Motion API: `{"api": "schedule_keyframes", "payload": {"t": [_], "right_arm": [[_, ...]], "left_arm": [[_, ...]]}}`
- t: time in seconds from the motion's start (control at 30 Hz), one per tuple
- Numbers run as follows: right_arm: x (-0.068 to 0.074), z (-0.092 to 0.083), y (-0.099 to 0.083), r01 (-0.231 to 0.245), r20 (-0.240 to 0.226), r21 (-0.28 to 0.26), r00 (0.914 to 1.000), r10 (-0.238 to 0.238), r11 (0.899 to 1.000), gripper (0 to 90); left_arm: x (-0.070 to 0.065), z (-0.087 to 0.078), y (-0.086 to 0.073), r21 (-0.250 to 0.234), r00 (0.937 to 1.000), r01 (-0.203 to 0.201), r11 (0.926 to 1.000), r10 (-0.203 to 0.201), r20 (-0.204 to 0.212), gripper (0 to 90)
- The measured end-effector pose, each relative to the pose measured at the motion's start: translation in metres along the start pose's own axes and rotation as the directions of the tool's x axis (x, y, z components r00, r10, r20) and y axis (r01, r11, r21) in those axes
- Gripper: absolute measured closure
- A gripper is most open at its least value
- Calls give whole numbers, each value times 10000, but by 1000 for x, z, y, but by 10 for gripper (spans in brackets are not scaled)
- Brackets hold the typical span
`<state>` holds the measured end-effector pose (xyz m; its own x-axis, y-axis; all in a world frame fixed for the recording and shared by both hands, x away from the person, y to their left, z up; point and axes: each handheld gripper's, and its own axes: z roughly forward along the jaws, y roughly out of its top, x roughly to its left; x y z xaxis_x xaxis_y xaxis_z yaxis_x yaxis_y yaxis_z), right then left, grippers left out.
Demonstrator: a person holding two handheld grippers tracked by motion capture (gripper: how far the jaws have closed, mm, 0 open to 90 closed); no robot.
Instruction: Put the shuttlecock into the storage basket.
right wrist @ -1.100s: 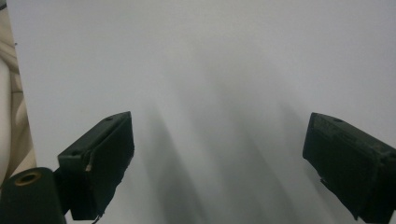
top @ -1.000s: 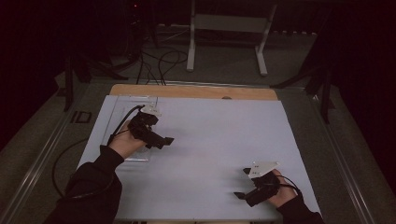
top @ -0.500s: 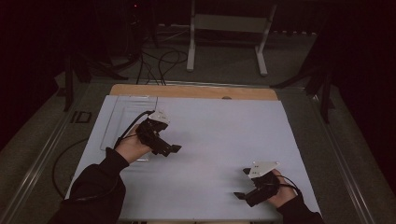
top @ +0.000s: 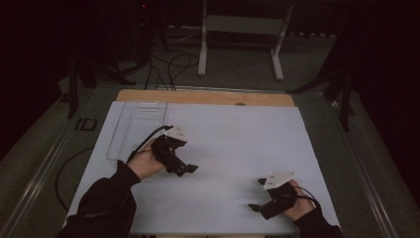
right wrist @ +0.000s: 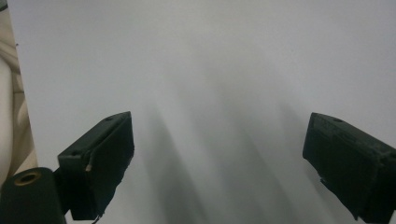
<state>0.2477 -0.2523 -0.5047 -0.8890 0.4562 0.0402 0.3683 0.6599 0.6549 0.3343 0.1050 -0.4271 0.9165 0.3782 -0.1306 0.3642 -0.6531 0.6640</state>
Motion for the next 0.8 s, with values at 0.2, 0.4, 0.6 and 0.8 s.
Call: {"api": "schedule_keyframes", "payload": {"t": [0.2, 0.4, 0.6, 0.8], "right_arm": [[0, 0, 0, 1, 2, 17, 10000, -1, 10000, 88], [0, 0, 0, 16, -9, 28, 10000, -16, 10000, 88], [0, 1, 0, 22, -15, 5, 10000, -22, 10000, 88], [0, 0, 0, 21, 20, 15, 10000, -21, 10000, 87]], "left_arm": [[-7, 9, -6, 105, 9998, -158, 9998, 157, 114, 0], [-10, 14, -13, 35, 9994, -84, 10000, 83, 331, 0], [-14, 18, -18, 23, 9990, -123, 9999, 122, 426, 1], [-19, 19, -26, 98, 9985, -175, 9998, 170, 529, 0]]}}
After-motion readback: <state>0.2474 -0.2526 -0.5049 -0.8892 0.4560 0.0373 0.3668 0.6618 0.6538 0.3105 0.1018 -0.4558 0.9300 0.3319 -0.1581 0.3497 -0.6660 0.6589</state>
